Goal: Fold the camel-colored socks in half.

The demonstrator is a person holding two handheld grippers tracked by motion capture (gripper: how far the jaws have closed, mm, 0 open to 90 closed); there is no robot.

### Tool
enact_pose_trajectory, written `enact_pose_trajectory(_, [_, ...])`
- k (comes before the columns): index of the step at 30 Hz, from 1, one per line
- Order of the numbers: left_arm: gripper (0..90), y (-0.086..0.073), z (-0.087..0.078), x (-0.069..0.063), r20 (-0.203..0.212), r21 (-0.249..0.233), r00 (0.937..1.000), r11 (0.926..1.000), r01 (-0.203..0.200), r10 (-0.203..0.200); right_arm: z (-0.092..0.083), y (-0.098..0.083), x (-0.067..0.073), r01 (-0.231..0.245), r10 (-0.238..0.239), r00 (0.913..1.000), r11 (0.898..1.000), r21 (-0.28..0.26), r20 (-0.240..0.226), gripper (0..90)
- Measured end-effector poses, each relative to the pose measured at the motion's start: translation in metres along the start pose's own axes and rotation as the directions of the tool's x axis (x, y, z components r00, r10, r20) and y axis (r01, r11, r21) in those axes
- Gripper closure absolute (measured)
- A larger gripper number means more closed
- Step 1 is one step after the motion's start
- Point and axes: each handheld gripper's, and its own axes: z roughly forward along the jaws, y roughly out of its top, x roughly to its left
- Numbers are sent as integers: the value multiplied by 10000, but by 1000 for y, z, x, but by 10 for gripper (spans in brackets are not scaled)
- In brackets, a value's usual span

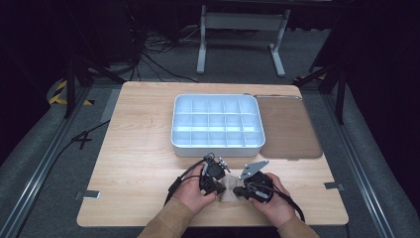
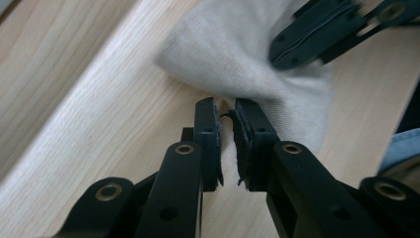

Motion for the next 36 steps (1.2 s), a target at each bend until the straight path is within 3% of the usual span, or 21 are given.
enact_pose_trajectory(4, [819, 1, -5, -6, 310, -359, 9994, 9993, -140, 151, 3, 2, 3, -78, 71, 9995, 9998, -199, -318, 897])
enact_pose_trajectory(11, [816, -1, -7, -5, 192, -393, 9998, 9992, -67, 74, 5, 6, 7, -27, 21, 9998, 9996, -297, -208, 891])
enact_pose_trajectory(15, [812, -2, -9, -3, 93, -352, 9999, 9993, 98, -95, -11, 7, 4, -72, 66, 9999, 9991, -422, -140, 872])
enact_pose_trajectory(17, [806, -2, -9, -2, 117, -351, 9999, 9994, 26, -22, -23, 5, 0, -225, 232, 9996, 9985, -493, 135, 850])
enact_pose_trajectory(20, [803, -2, -9, -1, 141, -329, 9999, 9995, 24, -20, -31, 0, -7, -490, 490, 9978, 9988, -16, 443, 837])
enact_pose_trajectory(22, [803, -2, -9, -1, 168, -328, 9999, 9995, 15, -9, -33, -6, -13, -778, 721, 9921, 9955, 532, 1023, 849])
enact_pose_trajectory(24, [804, -1, -8, -2, 190, -333, 9998, 9994, -9, 16, -29, -10, -16, -1056, 992, 9913, 9917, 738, 866, 865])
enact_pose_trajectory(27, [803, -1, -8, -2, 210, -346, 9998, 9994, -24, 31, -21, -10, -14, -955, 879, 9932, 9903, 1014, 769, 870])
enact_pose_trajectory(30, [801, -1, -8, -3, 265, -514, 9996, 9987, -7, 20, -16, -9, -12, -809, 730, 9941, 9916, 1009, 803, 875])
enact_pose_trajectory(36, [800, 3, -7, -9, 330, -862, 9986, 9955, -386, 416, -12, -9, -11, -828, 784, 9953, 9933, 809, 562, 884])
